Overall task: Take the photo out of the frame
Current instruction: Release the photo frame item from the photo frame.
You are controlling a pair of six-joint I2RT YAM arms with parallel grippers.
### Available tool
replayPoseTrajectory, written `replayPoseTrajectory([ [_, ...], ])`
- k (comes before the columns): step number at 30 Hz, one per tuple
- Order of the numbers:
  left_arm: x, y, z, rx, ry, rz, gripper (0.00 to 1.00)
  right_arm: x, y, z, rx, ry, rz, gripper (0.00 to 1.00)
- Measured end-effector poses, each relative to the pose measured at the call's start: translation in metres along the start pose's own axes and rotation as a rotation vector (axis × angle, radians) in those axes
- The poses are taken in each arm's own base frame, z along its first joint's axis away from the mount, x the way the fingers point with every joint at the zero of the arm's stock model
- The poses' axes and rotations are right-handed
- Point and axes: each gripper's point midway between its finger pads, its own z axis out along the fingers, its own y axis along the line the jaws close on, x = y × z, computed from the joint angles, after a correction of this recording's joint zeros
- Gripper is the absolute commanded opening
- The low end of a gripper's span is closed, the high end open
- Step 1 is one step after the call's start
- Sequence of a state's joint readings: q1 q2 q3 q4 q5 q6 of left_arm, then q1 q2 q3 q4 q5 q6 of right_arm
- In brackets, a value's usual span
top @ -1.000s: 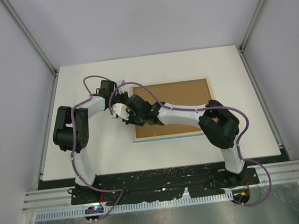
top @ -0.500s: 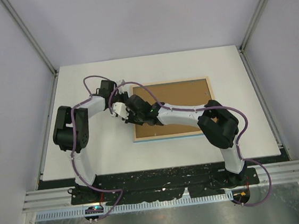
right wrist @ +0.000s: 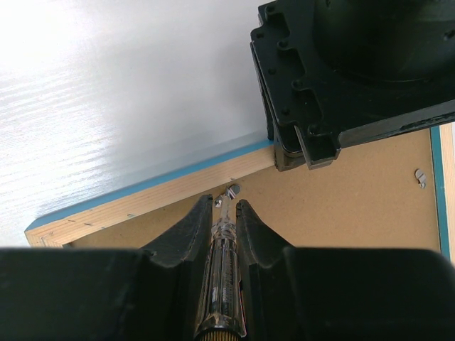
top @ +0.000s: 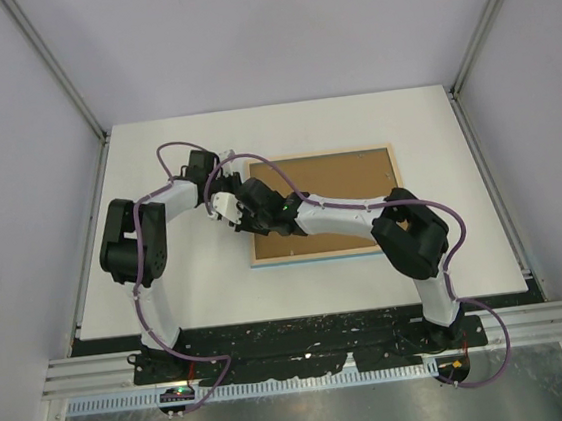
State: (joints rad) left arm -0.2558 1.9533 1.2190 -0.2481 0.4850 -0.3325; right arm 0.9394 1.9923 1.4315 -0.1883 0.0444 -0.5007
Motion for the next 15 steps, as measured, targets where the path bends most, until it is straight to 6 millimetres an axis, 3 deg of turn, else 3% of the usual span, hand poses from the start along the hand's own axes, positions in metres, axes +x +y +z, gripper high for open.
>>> replayPoseTrajectory([
  [10, 0.000, 0.000, 0.000, 0.001, 0.002, -0.001, 0.00, -0.002, 0.001, -0.003, -0.019, 0.005, 0.001, 0.08],
  [15, 0.000, 0.000, 0.000, 0.001, 0.002, -0.001, 0.00, -0.019, 0.000, -0.030, -0.070, -0.039, 0.004, 0.08],
])
